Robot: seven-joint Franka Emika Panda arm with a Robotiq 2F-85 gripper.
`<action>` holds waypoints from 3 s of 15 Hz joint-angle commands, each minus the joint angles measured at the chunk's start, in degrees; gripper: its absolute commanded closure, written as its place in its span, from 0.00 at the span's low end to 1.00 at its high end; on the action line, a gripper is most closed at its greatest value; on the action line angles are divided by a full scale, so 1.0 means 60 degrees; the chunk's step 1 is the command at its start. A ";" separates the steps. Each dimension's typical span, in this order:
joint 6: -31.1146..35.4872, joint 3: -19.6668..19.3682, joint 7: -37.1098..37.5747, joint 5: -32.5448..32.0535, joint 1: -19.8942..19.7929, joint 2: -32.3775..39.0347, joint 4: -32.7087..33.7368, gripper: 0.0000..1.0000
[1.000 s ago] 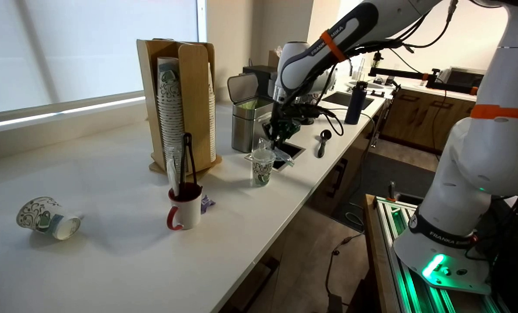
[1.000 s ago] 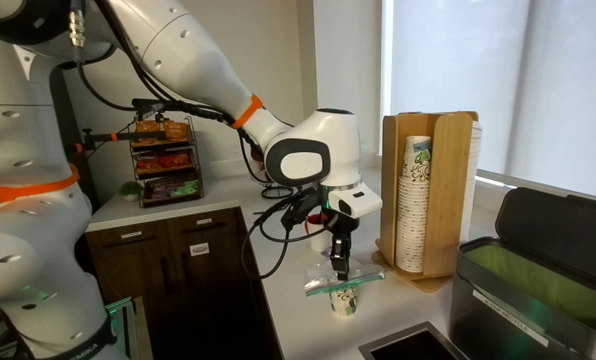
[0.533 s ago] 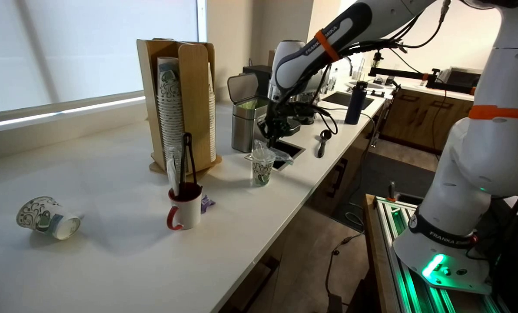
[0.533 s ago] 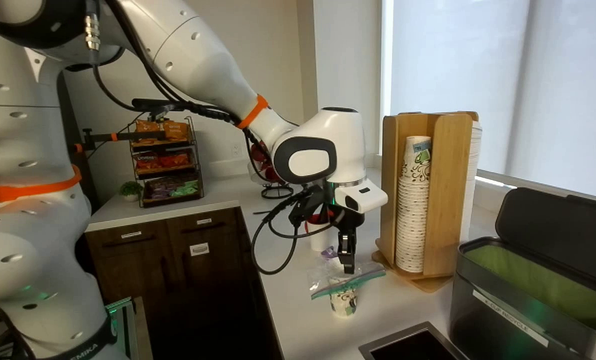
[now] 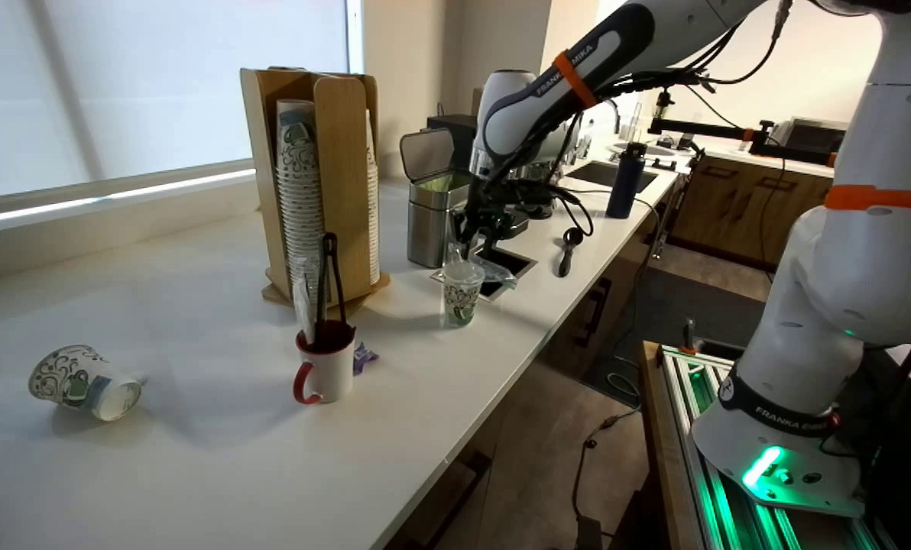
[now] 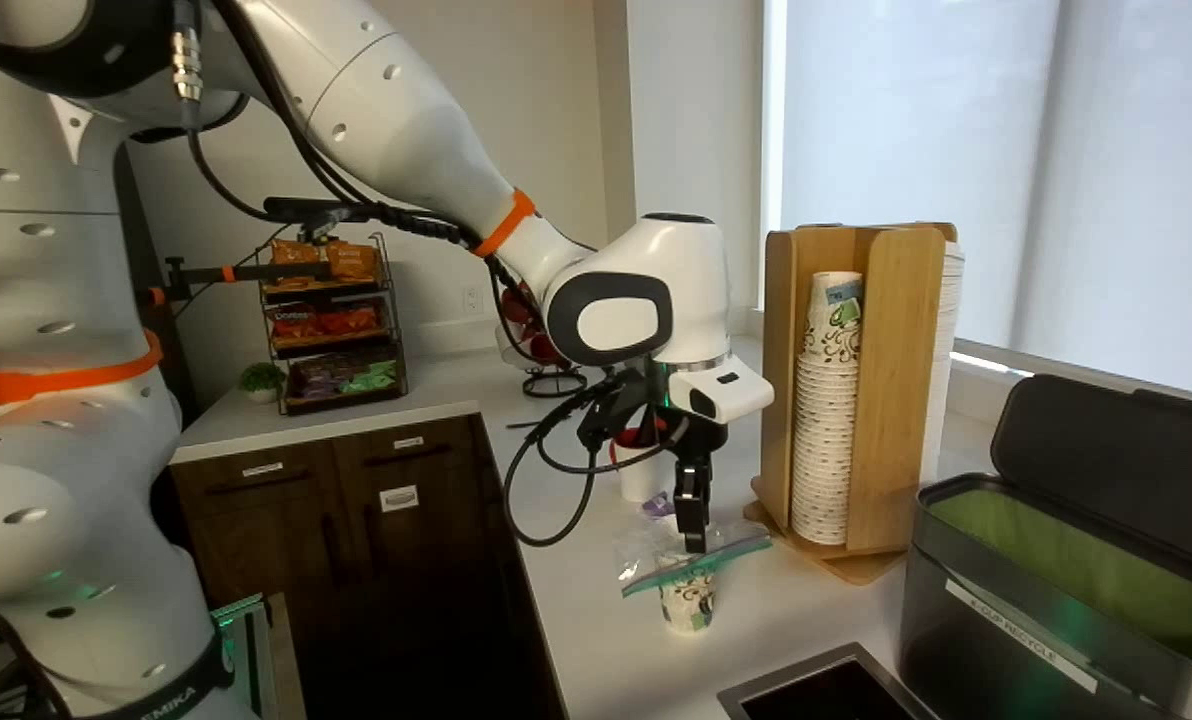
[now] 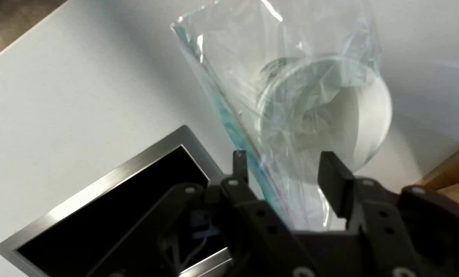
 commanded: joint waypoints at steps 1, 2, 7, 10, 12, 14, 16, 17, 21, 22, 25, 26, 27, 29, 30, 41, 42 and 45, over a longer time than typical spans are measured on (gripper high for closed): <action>-0.0347 0.0003 -0.0082 0.0172 0.0093 0.0069 0.0083 0.81; -0.0389 0.0008 -0.0073 0.0156 0.0108 0.0091 0.0097 0.88; -0.0530 0.0014 -0.0080 0.0109 0.0162 0.0079 0.0094 1.00; -0.0409 0.0016 -0.0154 0.0053 0.0183 -0.0096 0.0026 1.00; -0.0334 0.0056 -0.0253 0.0067 0.0210 -0.0102 0.0120 1.00; -0.0360 0.0117 -0.0314 0.0053 0.0260 -0.0030 0.0315 1.00; -0.0561 0.0199 -0.0365 0.0065 0.0332 0.0202 0.0646 1.00; -0.0624 0.0252 -0.0429 0.0098 0.0370 0.0311 0.0741 1.00; -0.1248 0.0348 -0.0449 -0.0021 0.0507 0.0536 0.0848 1.00; -0.1420 0.0340 -0.0393 -0.0089 0.0529 0.0592 0.0850 1.00; -0.1981 0.0236 -0.0171 -0.0398 0.0540 0.0742 0.0829 1.00; -0.2127 0.0209 -0.0165 -0.0445 0.0538 0.0823 0.0850 1.00; -0.2186 0.0195 -0.0109 -0.0500 0.0559 0.0944 0.0898 1.00; -0.1813 0.0133 0.0479 -0.1037 0.0709 0.1254 0.0935 1.00; -0.1487 0.0076 0.0992 -0.1501 0.0818 0.1414 0.0954 1.00; -0.0731 -0.0272 0.2872 -0.2898 0.1488 0.2542 0.1533 1.00; -0.0789 -0.0290 0.2866 -0.2917 0.1520 0.2604 0.1594 1.00; -0.0795 -0.0295 0.2710 -0.2785 0.1503 0.2490 0.1583 1.00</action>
